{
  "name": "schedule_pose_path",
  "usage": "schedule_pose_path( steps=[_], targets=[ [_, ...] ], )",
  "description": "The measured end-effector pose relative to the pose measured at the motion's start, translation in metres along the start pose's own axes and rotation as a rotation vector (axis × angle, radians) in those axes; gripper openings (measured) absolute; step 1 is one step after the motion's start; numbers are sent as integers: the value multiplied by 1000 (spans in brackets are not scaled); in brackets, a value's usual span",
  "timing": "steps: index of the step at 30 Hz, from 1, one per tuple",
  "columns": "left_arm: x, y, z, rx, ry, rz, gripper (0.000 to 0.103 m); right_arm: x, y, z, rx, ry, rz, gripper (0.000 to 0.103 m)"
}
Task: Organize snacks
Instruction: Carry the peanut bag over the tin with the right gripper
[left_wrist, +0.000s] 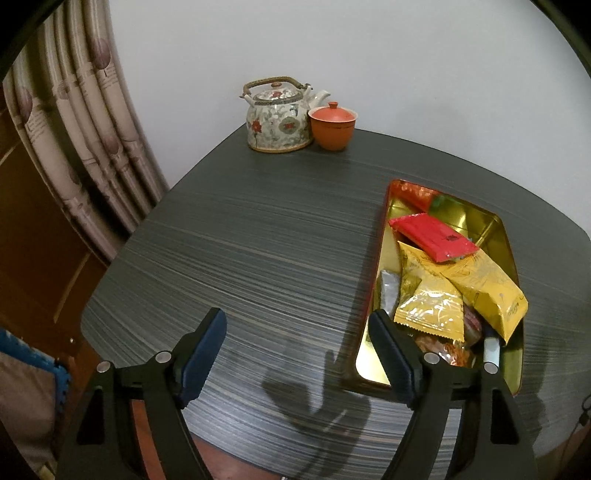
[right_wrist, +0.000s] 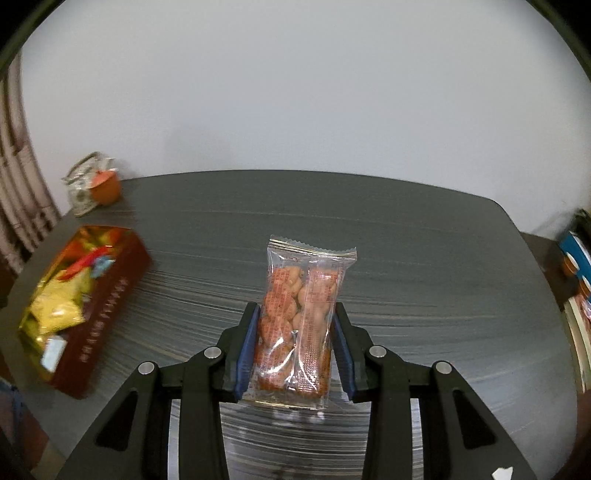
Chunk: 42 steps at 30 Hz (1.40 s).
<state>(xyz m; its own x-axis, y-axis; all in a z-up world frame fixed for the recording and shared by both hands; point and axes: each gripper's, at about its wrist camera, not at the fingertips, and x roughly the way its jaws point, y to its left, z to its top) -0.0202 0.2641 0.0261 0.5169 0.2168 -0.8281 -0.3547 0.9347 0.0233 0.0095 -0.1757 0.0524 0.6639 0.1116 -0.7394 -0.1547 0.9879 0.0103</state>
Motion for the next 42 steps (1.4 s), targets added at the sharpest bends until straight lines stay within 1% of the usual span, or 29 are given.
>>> schedule_pose_path(
  steps=[4, 9, 14, 18, 22, 25, 26, 31, 37, 42],
  targets=[
    [1, -1, 0, -1, 9, 0, 80, -9, 30, 7, -40, -13, 30, 35],
    [2, -2, -1, -2, 11, -1, 81, -12, 57, 11, -73, -12, 72, 35],
    [0, -3, -3, -3, 6, 10, 81, -14, 97, 17, -133, -6, 128, 35],
    [-3, 0, -6, -28, 0, 7, 81, -22, 125, 20, -185, -6, 168, 35],
    [-3, 2, -13, -32, 30, -17, 81, -31, 152, 22, -226, -10, 215, 35],
    [-6, 0, -20, 4, 33, -12, 81, -33, 168, 21, -248, -8, 243, 35],
    [-8, -1, -22, 14, 26, 4, 81, -33, 176, 20, -259, -8, 253, 35],
    [-16, -3, -20, 27, -26, 30, 82, -25, 210, 13, -298, 9, 302, 35],
    [-12, 3, -19, 15, -13, 38, 82, -13, 250, 3, -349, 28, 352, 35],
    [-11, 2, -18, 15, -12, 35, 82, -10, 267, -5, -393, 39, 369, 35]
  ],
)
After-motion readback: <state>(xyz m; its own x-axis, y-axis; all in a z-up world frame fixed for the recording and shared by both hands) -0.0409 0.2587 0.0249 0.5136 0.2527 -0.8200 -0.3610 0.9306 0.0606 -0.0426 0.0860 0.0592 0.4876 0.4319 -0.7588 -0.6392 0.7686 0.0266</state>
